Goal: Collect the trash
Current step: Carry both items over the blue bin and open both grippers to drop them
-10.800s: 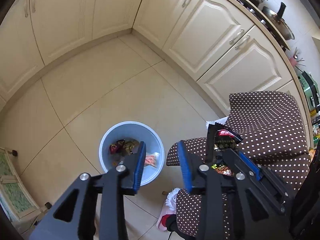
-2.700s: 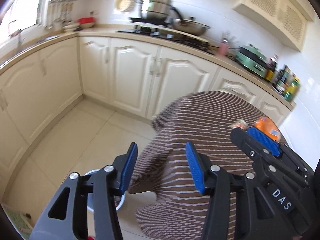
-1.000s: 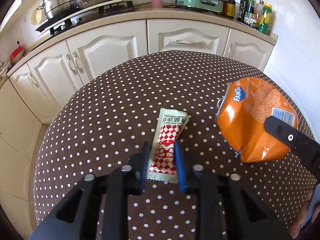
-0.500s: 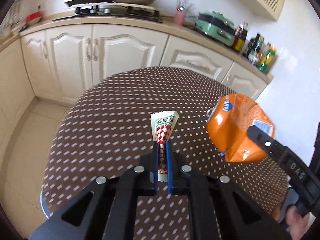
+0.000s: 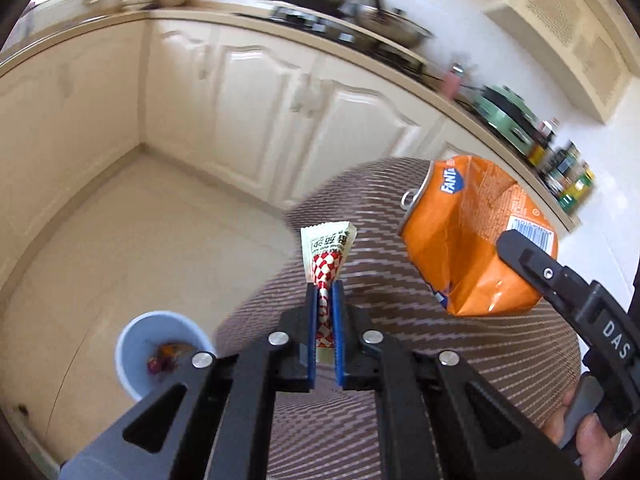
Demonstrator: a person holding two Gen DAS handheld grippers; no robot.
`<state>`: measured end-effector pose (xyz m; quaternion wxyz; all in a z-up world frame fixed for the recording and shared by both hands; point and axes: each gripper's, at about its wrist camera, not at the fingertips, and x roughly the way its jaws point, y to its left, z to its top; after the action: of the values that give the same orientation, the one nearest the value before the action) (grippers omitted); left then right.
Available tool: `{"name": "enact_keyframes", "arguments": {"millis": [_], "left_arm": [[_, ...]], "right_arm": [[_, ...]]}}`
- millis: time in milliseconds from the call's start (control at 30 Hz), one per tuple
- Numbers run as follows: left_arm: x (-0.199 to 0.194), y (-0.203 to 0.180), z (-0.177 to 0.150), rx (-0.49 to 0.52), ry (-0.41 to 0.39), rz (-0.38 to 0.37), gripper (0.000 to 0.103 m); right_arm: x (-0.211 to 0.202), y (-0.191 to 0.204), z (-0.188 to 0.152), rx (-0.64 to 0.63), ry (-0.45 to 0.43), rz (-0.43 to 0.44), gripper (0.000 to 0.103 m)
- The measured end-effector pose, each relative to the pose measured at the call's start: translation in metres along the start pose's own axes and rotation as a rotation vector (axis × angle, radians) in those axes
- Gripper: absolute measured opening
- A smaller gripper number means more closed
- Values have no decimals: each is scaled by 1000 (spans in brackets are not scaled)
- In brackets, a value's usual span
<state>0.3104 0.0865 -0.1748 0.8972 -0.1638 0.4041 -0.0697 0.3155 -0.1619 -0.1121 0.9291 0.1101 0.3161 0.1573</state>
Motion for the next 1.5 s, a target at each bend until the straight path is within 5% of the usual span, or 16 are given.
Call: {"name": "enact_keyframes", "arguments": {"millis": [267, 533, 1000, 1133, 1500], "left_arm": [[-27, 123, -24, -172, 1, 113, 6], [-2, 208, -51, -301, 78, 186, 7], [79, 237, -51, -323, 207, 191, 10], [86, 238, -52, -329, 215, 198, 24], [81, 257, -62, -386, 228, 271, 27]], "right_arm": [[61, 96, -39, -118, 111, 94, 48], [129, 152, -85, -208, 224, 116, 48], [193, 154, -112, -200, 304, 101, 48], [201, 153, -115, -191, 315, 97, 48], [218, 158, -131, -199, 358, 83, 48]]}}
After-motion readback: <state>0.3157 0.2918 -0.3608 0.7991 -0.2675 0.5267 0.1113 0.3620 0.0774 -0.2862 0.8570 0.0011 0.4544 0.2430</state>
